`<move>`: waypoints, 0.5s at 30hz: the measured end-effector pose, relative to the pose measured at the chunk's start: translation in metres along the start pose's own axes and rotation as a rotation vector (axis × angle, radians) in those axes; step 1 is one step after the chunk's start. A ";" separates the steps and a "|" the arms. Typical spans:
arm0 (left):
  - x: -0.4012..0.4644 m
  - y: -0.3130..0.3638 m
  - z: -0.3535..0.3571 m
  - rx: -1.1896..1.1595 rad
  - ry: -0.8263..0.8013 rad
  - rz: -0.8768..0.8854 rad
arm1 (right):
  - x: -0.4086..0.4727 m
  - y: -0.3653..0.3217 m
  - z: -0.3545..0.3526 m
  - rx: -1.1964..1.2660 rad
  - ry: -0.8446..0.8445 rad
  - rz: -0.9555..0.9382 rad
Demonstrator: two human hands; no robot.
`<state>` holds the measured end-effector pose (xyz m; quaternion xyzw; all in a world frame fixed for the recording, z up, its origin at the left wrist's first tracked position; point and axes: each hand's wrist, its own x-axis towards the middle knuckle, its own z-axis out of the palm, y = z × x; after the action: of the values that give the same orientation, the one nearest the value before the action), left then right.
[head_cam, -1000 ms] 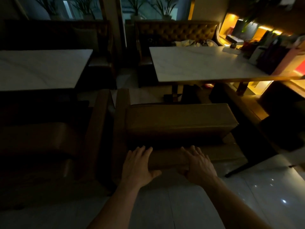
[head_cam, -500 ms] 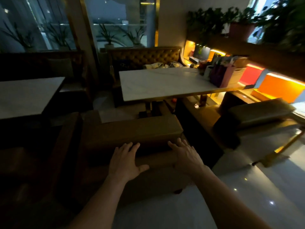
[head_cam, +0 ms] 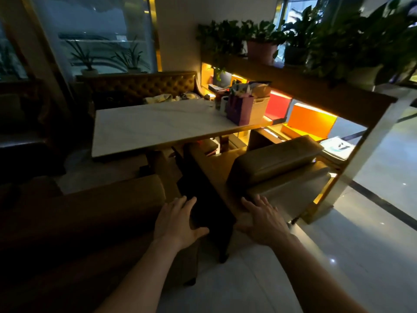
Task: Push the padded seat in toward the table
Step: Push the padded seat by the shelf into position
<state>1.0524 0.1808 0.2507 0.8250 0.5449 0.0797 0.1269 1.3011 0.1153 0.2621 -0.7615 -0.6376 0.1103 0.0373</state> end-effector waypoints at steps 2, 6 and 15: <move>0.036 0.026 0.023 -0.036 -0.011 0.028 | 0.021 0.038 0.001 -0.025 0.013 0.010; 0.118 0.083 0.075 -0.077 -0.082 0.078 | 0.077 0.115 0.002 -0.073 -0.018 0.044; 0.261 0.205 0.149 -0.164 -0.204 0.045 | 0.189 0.278 -0.026 -0.077 -0.119 0.122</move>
<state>1.3757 0.3262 0.1669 0.8278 0.5020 0.0424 0.2470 1.6049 0.2515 0.2101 -0.7919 -0.5950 0.1328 -0.0366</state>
